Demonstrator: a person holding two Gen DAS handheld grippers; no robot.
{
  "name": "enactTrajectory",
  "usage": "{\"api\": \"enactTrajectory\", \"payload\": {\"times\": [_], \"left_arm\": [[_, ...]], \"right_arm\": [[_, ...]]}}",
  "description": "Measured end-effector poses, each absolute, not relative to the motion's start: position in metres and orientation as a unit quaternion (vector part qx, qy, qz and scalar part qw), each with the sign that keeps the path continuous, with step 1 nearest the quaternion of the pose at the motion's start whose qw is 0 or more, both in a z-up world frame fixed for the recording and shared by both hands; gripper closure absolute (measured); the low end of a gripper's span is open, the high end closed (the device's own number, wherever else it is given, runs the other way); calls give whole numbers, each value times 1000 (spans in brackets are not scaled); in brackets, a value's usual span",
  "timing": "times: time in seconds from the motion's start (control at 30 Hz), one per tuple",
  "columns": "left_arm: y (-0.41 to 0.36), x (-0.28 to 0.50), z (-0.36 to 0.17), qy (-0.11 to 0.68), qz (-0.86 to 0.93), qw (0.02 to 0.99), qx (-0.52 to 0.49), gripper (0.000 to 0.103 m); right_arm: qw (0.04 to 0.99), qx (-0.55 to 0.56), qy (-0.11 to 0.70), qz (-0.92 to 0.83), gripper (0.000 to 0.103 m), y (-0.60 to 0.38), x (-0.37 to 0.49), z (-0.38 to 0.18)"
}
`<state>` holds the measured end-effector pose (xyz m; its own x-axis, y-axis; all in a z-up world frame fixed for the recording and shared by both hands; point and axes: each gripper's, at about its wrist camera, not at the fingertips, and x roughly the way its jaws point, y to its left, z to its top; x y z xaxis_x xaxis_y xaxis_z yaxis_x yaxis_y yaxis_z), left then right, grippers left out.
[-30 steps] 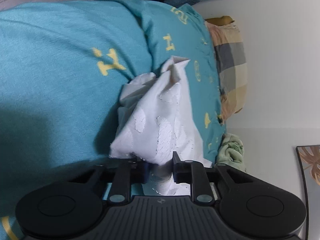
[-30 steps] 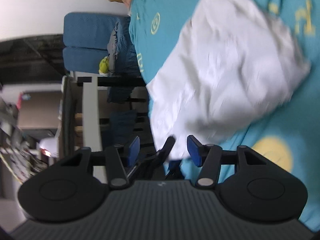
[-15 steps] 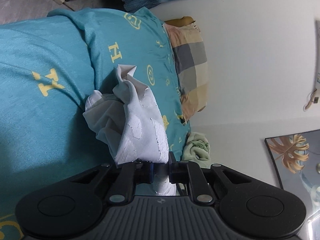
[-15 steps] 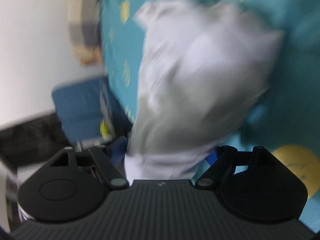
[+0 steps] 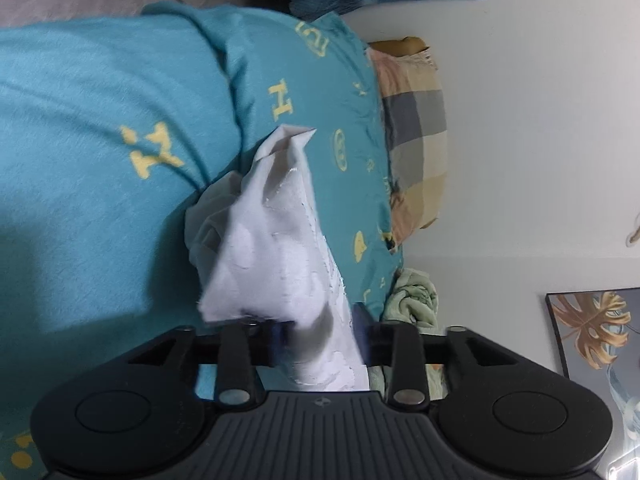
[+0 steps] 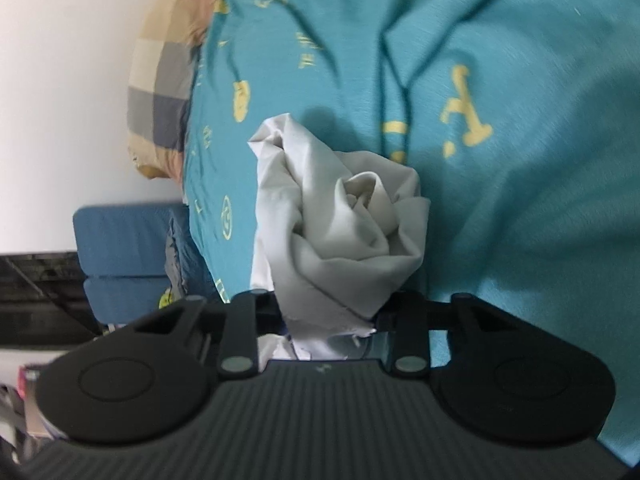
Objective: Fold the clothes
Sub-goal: 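Lift the bundled shirt with both grippers and carry it to the green blanket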
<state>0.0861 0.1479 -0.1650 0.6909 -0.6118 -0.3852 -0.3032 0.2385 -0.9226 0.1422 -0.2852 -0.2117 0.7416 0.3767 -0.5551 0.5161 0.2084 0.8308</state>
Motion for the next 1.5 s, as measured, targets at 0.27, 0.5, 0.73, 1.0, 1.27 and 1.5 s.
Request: {"api": "enactTrajectory", "payload": {"times": [0.27, 0.5, 0.73, 1.0, 1.27, 1.5], "left_arm": [[119, 92, -189, 424, -141, 654, -610, 20], [126, 97, -205, 380, -105, 661, -639, 24], [131, 96, -206, 354, -96, 672, -643, 70], [139, 81, -151, 311, -102, 712, -621, 86], [150, 22, -73, 294, -126, 730, -604, 86], [145, -16, -13, 292, -146, 742, -585, 86]], "right_arm": [[701, 626, 342, -14, 71, -282, 145, -198], [701, 631, 332, 10, 72, -287, 140, -188], [716, 618, 325, 15, 73, -293, 137, -178], [735, 585, 340, 32, 73, -294, 122, -157], [729, 595, 335, 55, 73, -293, 69, -128], [723, 612, 315, 67, 73, -302, 32, -92]]}}
